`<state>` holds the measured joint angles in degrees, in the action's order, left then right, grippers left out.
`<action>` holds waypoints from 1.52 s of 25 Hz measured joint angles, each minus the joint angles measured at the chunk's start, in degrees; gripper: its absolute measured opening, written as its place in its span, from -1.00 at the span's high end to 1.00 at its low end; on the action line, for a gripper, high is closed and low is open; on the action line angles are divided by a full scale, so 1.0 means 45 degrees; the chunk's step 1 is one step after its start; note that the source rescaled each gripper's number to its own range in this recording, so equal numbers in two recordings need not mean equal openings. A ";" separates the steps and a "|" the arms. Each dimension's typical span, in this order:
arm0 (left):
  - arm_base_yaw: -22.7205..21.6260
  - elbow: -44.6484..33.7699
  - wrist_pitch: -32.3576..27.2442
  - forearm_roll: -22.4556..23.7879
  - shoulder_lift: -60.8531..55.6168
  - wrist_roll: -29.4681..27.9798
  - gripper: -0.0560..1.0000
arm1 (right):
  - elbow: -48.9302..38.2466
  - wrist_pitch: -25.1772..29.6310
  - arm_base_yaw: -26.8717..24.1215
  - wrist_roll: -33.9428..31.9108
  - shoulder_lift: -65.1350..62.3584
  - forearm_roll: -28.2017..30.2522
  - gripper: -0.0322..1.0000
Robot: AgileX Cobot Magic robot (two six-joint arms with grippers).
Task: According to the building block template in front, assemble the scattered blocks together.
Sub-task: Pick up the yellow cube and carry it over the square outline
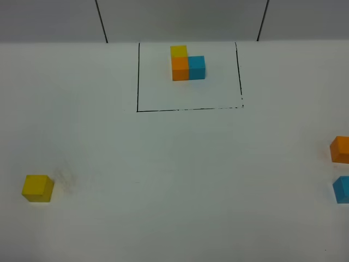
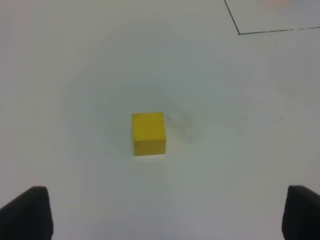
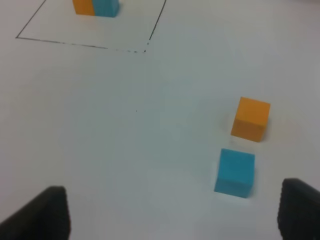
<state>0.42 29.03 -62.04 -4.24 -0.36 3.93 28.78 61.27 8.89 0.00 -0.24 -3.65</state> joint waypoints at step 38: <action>0.0000 0.4225 0.1890 0.0701 1.8650 -0.0718 -0.92 | 0.0000 0.0000 0.0000 0.0000 0.0000 0.0000 -0.43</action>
<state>0.42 48.04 -53.53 -1.09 83.56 0.69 28.78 61.27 8.89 0.00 -0.24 -3.65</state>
